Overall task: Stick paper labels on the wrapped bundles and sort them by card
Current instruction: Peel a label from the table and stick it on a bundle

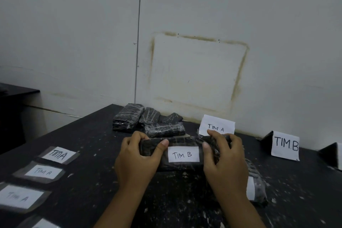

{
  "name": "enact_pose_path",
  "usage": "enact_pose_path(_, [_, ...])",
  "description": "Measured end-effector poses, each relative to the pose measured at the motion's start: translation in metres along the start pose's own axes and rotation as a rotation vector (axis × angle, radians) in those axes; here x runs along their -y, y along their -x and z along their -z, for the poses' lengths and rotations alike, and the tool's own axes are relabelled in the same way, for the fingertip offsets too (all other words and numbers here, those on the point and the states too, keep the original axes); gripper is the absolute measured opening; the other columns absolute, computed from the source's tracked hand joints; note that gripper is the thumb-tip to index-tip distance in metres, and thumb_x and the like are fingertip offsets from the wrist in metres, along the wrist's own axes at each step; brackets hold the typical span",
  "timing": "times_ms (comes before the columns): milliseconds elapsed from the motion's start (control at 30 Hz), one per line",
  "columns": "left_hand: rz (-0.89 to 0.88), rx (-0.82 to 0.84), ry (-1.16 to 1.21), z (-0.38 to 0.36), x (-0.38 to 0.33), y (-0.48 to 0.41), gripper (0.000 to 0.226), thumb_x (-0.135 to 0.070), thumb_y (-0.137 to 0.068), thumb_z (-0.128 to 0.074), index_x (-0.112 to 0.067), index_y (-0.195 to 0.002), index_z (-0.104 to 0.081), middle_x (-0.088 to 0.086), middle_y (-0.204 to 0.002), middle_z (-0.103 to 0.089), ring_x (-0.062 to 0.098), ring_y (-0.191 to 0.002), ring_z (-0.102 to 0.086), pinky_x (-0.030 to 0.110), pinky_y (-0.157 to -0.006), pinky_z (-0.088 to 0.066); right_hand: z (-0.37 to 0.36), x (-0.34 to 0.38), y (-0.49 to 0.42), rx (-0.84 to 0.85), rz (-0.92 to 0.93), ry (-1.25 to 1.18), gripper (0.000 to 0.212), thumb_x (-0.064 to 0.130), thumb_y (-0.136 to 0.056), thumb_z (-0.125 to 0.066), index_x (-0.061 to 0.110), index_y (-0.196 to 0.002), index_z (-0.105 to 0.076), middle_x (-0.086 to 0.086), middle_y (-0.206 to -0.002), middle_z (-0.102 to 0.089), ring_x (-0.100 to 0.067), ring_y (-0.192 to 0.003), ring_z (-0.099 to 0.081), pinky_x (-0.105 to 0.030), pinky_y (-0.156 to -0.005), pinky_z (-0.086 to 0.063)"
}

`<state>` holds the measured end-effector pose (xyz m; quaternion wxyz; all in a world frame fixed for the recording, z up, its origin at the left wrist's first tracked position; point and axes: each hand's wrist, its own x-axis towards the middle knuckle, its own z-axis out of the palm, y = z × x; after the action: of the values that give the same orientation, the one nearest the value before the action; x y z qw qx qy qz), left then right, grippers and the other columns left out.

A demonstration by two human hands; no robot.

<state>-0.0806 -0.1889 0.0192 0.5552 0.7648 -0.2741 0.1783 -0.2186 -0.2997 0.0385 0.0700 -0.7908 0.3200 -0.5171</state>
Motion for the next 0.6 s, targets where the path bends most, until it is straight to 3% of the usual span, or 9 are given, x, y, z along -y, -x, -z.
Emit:
enact_pose_path(100, [-0.054,0.003,-0.001,-0.004,-0.002,0.004,0.052,-0.082,-0.061,-0.047,-0.032,-0.078,-0.047,-0.01,-0.083,-0.048,0.001,-0.061,-0.048,0.018,-0.045,-0.033,-0.002,0.006,0.005,-0.015,-0.079,0.145,0.072,0.075,-0.061,-0.057,0.024,-0.111,-0.055,-0.007,-0.109,-0.045,-0.025,-0.098,-0.05,-0.035,-0.071,-0.051])
enact_pose_path(167, [-0.1,-0.01,0.005,-0.004,-0.002,0.004,0.052,-0.082,-0.063,-0.05,-0.033,-0.078,-0.046,-0.012,-0.082,-0.046,-0.001,-0.062,-0.048,0.017,-0.044,-0.033,-0.003,0.01,0.007,-0.044,-0.103,0.162,0.078,0.08,-0.053,-0.056,0.023,-0.105,-0.052,-0.006,-0.106,-0.043,-0.027,-0.094,-0.05,-0.04,-0.071,-0.052])
enact_pose_path(300, [-0.132,-0.031,0.03,-0.002,0.001,0.001,0.045,-0.074,-0.066,-0.048,-0.031,-0.077,-0.048,-0.012,-0.081,-0.047,-0.002,-0.062,-0.047,0.016,-0.045,-0.031,-0.003,0.009,0.004,-0.049,-0.159,0.059,0.065,0.072,-0.052,-0.064,0.027,-0.098,-0.054,0.001,-0.102,-0.038,-0.022,-0.093,-0.048,-0.038,-0.068,-0.052])
enact_pose_path(433, [-0.117,-0.046,0.043,0.0,0.005,-0.001,0.042,-0.07,-0.069,-0.043,-0.03,-0.076,-0.05,-0.009,-0.079,-0.051,-0.001,-0.061,-0.048,0.015,-0.046,-0.029,-0.004,0.005,0.003,-0.037,-0.155,-0.025,0.039,0.052,-0.065,-0.074,0.03,-0.093,-0.059,0.006,-0.099,-0.036,-0.017,-0.093,-0.046,-0.028,-0.063,-0.044])
enact_pose_path(600, [-0.062,0.009,0.015,-0.004,0.008,-0.001,0.045,-0.075,-0.069,-0.036,-0.033,-0.078,-0.05,-0.01,-0.084,-0.05,0.004,-0.065,-0.053,0.018,-0.048,-0.035,-0.005,0.001,0.004,-0.082,-0.132,-0.004,0.016,0.032,-0.078,-0.07,0.028,-0.092,-0.063,0.006,-0.095,-0.038,-0.017,-0.087,-0.046,-0.024,-0.058,-0.04])
